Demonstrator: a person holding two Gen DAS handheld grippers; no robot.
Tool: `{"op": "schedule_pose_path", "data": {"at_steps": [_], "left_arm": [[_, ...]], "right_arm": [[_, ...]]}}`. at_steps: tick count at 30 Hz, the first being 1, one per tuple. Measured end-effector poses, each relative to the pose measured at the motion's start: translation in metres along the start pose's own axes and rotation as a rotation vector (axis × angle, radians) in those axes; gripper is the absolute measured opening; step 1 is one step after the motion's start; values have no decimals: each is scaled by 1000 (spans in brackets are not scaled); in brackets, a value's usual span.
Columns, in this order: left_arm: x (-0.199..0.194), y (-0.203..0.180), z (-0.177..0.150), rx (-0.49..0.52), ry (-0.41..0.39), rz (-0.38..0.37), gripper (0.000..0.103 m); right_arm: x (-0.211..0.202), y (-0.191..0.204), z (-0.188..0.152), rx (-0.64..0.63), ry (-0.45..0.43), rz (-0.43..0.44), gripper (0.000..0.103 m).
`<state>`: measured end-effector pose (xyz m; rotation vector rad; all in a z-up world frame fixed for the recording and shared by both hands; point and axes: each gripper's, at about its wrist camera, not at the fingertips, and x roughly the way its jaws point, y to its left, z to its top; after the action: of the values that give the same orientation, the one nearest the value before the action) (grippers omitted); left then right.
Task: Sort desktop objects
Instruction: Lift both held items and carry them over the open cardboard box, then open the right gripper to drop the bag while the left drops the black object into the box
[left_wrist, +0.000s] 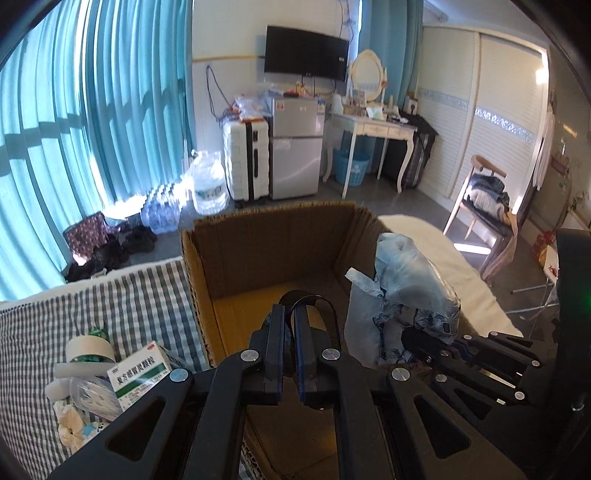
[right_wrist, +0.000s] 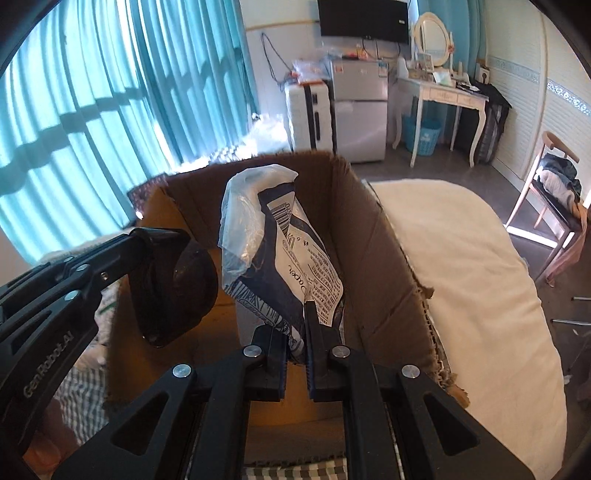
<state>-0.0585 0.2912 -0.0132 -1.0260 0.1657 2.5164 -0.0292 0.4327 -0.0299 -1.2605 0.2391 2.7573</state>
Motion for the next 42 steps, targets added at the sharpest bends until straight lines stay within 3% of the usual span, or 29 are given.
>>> {"op": "schedule_pose_path", "data": {"at_steps": [5, 11, 19, 26, 31, 32, 39, 42], "left_arm": [[28, 7, -4, -11, 106, 14, 5], [45, 6, -15, 16, 180, 38, 5], [41, 3, -14, 33, 171, 29, 6], [23, 3, -3, 36, 100, 28, 10], [-1, 7, 7, 14, 22, 37, 33], [-7, 8, 9, 10, 6, 38, 34], [-43, 21, 20, -43, -124, 42, 89], [-62, 24, 24, -59, -196, 62, 101]], "right_arm": [[13, -1, -3, -12, 75, -6, 7], [35, -5, -14, -40, 187, -33, 7], [46, -5, -24, -76, 244, -85, 8], [24, -11, -14, -17, 149, -67, 13], [4, -7, -9, -27, 54, -111, 21], [-2, -6, -7, -24, 26, -109, 27], [-32, -10, 11, 25, -150, -71, 55], [-50, -5, 12, 22, -230, -70, 64]]}}
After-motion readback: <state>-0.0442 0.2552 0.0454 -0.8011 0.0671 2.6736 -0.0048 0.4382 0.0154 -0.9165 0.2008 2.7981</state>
